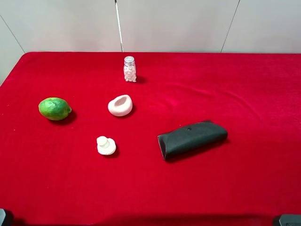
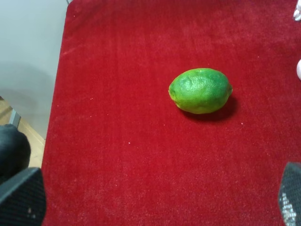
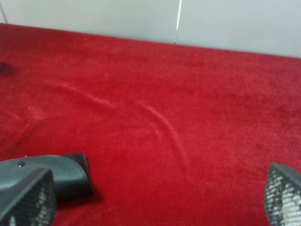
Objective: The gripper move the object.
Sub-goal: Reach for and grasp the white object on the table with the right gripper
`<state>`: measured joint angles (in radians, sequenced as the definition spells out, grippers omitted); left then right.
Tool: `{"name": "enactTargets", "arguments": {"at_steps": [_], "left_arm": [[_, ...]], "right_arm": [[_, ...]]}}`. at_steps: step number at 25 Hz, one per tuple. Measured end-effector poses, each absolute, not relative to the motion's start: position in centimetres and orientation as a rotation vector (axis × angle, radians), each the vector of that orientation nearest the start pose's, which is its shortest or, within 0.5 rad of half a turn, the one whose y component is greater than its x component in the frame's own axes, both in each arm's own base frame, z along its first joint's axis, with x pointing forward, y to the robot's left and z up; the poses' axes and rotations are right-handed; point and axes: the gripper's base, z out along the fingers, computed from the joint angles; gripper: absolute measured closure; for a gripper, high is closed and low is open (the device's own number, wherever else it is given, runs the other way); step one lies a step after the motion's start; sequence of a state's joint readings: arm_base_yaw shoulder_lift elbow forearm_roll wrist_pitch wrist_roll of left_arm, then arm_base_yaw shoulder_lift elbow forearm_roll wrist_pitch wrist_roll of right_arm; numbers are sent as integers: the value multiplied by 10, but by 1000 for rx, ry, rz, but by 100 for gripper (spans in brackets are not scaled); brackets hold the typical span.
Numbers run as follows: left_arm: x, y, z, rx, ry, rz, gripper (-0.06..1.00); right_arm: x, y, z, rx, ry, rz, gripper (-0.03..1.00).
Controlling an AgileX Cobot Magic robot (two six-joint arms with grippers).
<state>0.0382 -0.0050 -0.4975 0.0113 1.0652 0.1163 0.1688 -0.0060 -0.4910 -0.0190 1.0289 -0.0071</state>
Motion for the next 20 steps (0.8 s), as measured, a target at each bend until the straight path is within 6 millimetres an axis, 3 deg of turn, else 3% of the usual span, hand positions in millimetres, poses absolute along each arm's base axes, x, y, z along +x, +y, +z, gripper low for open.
{"name": "enactTargets", "arguments": {"at_steps": [20], "left_arm": [[-6, 1, 276, 79, 2047, 110, -3]], "right_arm": [[-3, -2, 277, -169, 2009, 85, 27]]}}
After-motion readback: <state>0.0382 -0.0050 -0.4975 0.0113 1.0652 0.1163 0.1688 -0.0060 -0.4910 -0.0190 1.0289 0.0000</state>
